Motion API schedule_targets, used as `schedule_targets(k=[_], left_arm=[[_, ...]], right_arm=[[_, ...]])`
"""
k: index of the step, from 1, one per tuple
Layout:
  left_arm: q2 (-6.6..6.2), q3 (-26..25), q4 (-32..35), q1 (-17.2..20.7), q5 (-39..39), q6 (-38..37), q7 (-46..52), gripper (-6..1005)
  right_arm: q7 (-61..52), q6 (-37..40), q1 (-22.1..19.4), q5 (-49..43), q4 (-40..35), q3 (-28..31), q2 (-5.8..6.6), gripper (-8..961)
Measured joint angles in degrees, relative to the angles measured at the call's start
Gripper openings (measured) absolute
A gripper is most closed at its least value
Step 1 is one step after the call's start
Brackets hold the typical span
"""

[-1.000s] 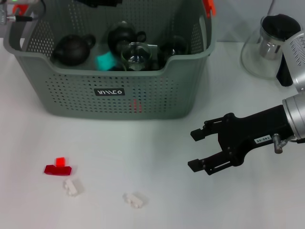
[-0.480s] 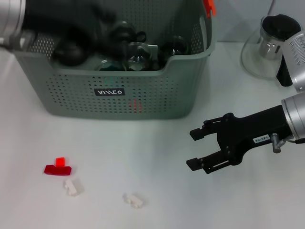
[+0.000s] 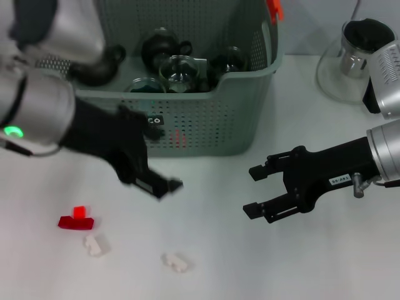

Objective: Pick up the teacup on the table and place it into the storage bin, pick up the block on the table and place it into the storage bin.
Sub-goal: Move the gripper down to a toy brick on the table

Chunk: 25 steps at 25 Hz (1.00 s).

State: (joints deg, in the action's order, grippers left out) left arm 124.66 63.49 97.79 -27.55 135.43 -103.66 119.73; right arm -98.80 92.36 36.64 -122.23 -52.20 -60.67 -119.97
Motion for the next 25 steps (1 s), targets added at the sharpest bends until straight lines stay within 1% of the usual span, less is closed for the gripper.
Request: schedule_targets(k=[1,2,5,11,13,14,19,25], left_arm=[[0.03,1.18,-0.25,0.09,0.45,-0.33,0.12,962],[0.08,3.43,-1.12,0.16,1.34,-0.90,0.11,962],[0.11,6.55,-3.63,0.09,3.02,-1.76,-1.10,961],[-0.15,9.90,-9.79,-1.22,4.56,-1.46,-3.94,961],[-0.16,10.70,-10.58,-1.47,5.08,-1.31,-3.91,962],[-0.15,12.87,-12.03,-2.06,6.45,-0.78,-2.83,962],[-0.08,15.36,-13.50,-2.95,8.04,0.15,2.05,961],[0.05,17.51,-13.60,-3.12,8.56,1.51,11.18,961]], right_arm=[[-0.03,-0.18,0.05,0.00,0.02,0.01,0.00,865],[-0.07,-0.29,0.07,-0.01,0.04,0.01,0.00,865],[-0.13,-0.39,0.13,-0.02,0.08,0.03,0.00,865],[-0.24,-0.86,0.65,-0.04,0.85,0.03,-0.08,865],[-0.28,-0.95,0.95,-0.04,1.22,0.04,-0.08,865],[-0.30,-1.01,1.07,-0.03,1.30,0.06,-0.09,865],[-0.32,-1.27,1.30,-0.03,1.36,0.20,-0.03,865],[-0.30,-1.35,1.41,-0.03,1.40,0.27,0.07,865]])
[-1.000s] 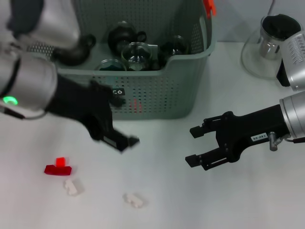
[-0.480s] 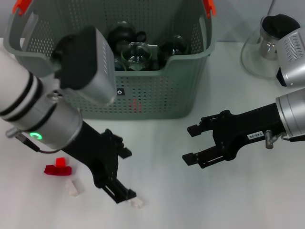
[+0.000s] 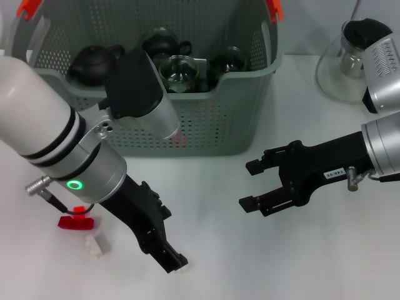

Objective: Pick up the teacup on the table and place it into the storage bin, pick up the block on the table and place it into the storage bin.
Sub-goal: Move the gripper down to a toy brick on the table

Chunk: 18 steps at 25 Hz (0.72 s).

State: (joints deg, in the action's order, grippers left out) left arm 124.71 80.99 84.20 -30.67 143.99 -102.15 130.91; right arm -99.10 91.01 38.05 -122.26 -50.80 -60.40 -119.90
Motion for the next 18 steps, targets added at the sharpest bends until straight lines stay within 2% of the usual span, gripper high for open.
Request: schedule_targets(k=[5,10,14,18], left_arm=[[0.06,2.00,-0.03,0.04,0.06,0.08,4.59,961],[0.09,2.89,-1.62,0.14,0.01,0.66,3.94,962],[0.10,3.11,-3.70,0.00,0.01,1.79,-0.54,962],[0.10,2.74,-5.28,0.00,0.05,2.59,-11.31,961]], right_arm=[[0.14,0.00,0.01,0.00,0.00,0.03,0.02,865],[0.43,0.02,-0.06,-0.01,0.01,0.03,0.02,865],[0.50,0.01,-0.24,-0.01,0.01,0.03,0.03,865],[0.49,-0.17,-0.32,0.00,0.01,0.03,0.03,865]])
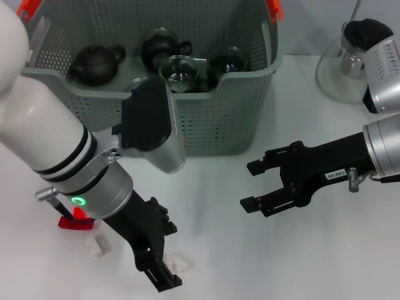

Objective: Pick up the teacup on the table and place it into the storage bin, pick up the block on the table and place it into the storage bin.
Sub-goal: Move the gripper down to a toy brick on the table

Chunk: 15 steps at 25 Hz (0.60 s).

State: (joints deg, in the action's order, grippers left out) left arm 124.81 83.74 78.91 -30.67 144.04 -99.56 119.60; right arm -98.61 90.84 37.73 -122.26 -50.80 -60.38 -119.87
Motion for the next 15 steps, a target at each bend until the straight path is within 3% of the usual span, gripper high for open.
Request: schedule_targets(k=[6,15], left_arm=[[-0.21,-0.41,-0.21,-0.58,-0.15,1.31,-13.96,961],[-0.35,4.12,-2.69,-2.32,-0.22,5.20,-21.48,962]], right_arm=[[-0.42,-0.18,0.30,0.00,0.02,0.28,-0.10,865],[-1.83,-0.42,0.62,0.01,0.10,0.37,-0.05,865]])
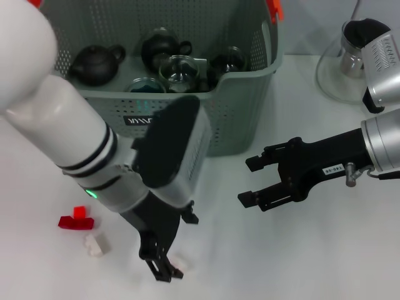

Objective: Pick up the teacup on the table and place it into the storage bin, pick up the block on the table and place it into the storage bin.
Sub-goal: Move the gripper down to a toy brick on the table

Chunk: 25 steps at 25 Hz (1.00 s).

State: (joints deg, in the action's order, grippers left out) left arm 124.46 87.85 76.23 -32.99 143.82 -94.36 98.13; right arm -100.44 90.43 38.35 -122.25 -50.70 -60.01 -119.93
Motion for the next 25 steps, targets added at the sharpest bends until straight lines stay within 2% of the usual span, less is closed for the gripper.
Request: schedule_targets(k=[11,23,25], left_arm=[[-0.30,5.94,-2.07,-2.50,1.41,0.25,-1.36,962],[-0.27,9.56,-4.53,-3.54,2.82,3.31,-1.61,947],[-0.27,9.74,-4.84,-3.53,2.86,3.79,-1.64,904]], right_arm=[[-0.10,-0.01,0.14,0.00,0.74,0.13,-0.03,866],[-0.17,0.17,0.15,-0.01,0.78,0.30,-0.05,866],[-0.20,0.26,0.14,-0.01,0.78,0.47,-0.04,866]])
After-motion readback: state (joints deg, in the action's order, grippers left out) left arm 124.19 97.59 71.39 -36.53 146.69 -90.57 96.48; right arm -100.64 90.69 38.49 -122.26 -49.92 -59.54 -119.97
